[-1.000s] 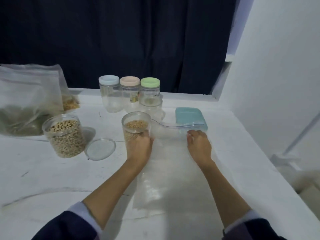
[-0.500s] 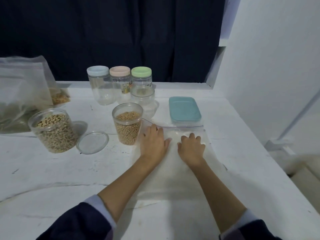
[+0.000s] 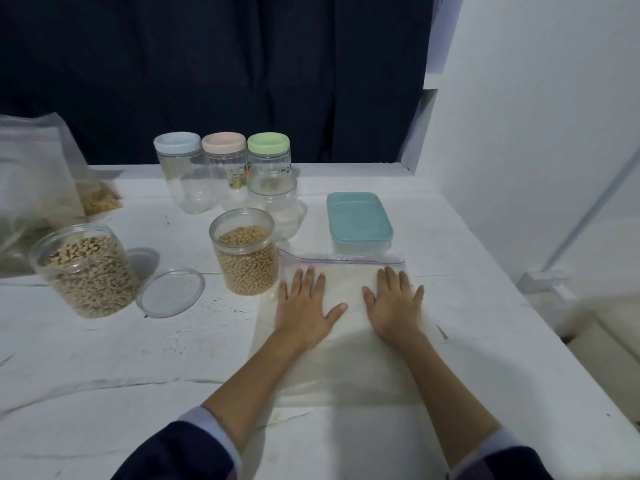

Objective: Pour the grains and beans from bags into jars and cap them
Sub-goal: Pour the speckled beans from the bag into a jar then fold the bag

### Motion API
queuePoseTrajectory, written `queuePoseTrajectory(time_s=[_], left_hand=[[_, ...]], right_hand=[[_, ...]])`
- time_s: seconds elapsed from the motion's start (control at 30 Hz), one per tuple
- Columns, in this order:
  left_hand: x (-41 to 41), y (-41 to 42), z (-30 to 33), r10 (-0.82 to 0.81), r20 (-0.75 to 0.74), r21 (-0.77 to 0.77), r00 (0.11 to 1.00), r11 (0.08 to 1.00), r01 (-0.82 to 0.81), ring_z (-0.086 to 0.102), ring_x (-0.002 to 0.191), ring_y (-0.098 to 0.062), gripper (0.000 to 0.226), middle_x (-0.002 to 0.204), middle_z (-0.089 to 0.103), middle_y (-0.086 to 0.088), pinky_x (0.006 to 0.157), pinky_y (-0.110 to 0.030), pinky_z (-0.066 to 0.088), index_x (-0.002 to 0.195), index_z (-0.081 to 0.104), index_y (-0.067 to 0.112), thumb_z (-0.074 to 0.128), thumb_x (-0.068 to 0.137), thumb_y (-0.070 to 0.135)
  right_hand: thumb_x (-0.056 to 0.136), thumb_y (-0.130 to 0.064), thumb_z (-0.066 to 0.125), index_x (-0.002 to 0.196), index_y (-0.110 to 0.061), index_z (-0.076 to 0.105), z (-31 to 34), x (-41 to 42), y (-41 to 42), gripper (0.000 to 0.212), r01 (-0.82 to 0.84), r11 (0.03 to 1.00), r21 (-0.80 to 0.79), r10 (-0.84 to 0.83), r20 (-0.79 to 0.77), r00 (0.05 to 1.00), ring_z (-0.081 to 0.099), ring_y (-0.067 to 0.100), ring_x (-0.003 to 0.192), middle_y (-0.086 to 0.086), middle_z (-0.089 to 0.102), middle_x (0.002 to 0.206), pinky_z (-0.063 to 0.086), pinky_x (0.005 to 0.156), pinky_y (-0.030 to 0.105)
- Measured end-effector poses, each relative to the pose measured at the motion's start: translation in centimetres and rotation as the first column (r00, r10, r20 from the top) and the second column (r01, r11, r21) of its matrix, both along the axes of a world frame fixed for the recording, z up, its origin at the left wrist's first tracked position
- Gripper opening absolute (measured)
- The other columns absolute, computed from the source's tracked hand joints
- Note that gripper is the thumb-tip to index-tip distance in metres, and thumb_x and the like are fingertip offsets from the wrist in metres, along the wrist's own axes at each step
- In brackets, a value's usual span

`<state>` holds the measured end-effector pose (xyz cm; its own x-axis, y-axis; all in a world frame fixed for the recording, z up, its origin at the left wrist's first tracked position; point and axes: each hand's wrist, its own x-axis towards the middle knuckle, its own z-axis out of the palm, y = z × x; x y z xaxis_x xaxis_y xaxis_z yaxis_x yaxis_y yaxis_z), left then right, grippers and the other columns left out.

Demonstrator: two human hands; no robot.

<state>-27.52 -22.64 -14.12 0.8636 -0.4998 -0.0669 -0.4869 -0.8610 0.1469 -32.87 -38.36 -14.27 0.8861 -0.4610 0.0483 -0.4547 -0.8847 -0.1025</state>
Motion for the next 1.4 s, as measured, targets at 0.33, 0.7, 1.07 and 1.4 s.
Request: queuePoseTrajectory(time_s=[0.33,0.7,1.07,1.4], left_hand=[[2.3,-2.9,3.8,0.009,-0.052,0.095,0.999,0.995,-0.004,0.022,0.135,-0.04,0.066,0.153,0.014,-0.01,0.108,-0.05,0.031,0.151,0.01,0.033,0.023,0.094,0.064],[3.1,-5.0,3.4,0.041,0.038,0.262,0.998,0.964,-0.05,0.029,0.127,-0.04,0.062,0.143,0.028,-0.008,0.099,-0.058,0.033,0.144,0.024,0.034,0.024,0.092,0.067],[0.9,-3.4,0.9,0.178,0.154,-0.075,0.972,0.983,-0.168,0.037,0.123,-0.035,0.06,0.141,0.038,-0.015,0.102,-0.044,0.032,0.138,0.035,0.007,0.026,0.099,0.051],[3.7,3.5,7.2,0.603,0.445,-0.686,0.662,0.704,-0.181,0.04,0.117,-0.038,0.066,0.133,0.043,-0.022,0.089,-0.05,0.041,0.126,0.05,0.009,0.079,0.07,0.029]], right_hand=[[0.092,-0.023,0.058,0.144,-0.017,0.035,5.0,6.4,-3.0,0.057,-0.218,0.961,-0.168,0.245,0.161,0.956,0.023,0.026,0.141,0.01,0.028,0.152,0.004,0.114,0.057],[0.096,0.0,0.04,0.141,-0.02,0.043,8.5,8.2,-3.4,0.05,-0.188,0.962,-0.197,0.236,0.259,0.937,0.038,0.028,0.129,0.006,0.047,0.141,0.006,0.113,0.058],[0.09,0.003,0.045,0.145,-0.019,0.036,3.8,4.6,-2.3,0.06,-0.163,0.97,-0.178,0.198,0.203,0.959,0.026,0.028,0.141,0.009,0.034,0.151,0.007,0.111,0.063],[0.059,0.01,0.055,0.089,0.001,0.068,4.4,7.2,5.7,0.034,-0.501,0.864,-0.056,0.424,0.616,0.663,0.067,0.035,0.089,0.019,0.068,0.098,0.053,0.079,0.04]])
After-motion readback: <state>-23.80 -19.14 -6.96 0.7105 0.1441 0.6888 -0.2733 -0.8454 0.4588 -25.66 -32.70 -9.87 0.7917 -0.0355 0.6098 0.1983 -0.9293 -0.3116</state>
